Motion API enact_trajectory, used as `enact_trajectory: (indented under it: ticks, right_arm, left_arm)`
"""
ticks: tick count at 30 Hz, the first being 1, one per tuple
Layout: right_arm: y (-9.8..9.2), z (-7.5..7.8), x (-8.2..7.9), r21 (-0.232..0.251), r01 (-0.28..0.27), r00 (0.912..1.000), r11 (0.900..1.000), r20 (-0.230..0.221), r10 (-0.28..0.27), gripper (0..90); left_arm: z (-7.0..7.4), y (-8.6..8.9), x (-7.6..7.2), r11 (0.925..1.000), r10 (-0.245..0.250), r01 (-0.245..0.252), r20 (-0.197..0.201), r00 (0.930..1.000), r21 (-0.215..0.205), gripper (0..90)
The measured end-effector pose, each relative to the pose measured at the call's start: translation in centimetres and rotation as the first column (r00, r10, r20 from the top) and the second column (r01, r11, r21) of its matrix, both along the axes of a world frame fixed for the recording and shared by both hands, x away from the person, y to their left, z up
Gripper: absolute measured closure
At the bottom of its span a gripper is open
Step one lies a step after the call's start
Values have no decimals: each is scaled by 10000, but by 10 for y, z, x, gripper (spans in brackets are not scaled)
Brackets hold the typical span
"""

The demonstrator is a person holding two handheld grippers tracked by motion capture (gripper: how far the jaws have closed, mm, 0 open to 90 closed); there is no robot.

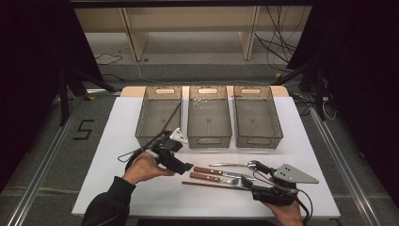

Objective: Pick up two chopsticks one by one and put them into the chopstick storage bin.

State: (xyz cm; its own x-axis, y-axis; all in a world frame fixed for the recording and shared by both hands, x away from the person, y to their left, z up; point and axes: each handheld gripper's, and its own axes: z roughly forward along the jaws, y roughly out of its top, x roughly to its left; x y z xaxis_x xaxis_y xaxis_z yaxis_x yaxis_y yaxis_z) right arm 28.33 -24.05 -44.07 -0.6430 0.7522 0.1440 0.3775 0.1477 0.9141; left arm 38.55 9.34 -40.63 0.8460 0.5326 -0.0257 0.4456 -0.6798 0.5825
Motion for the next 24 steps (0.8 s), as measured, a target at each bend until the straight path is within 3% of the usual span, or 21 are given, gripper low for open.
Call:
enact_trajectory:
  ticks: [9,13,24]
  right_arm:
    - [0,0,0,2,6,10000,10000,-10,-6,269]
    - [0,0,1,12,3,10000,10000,-23,-3,269]
    - [0,0,0,-23,7,10000,10000,10,-7,269]
  left_arm:
    - [-8,-17,-10,9954,-855,866,-296,9959,411,192]
    - [-12,-24,-15,9888,-1304,1335,-482,9903,665,193]
    - [-22,-36,-21,9753,-1757,1850,-835,9809,1211,217]
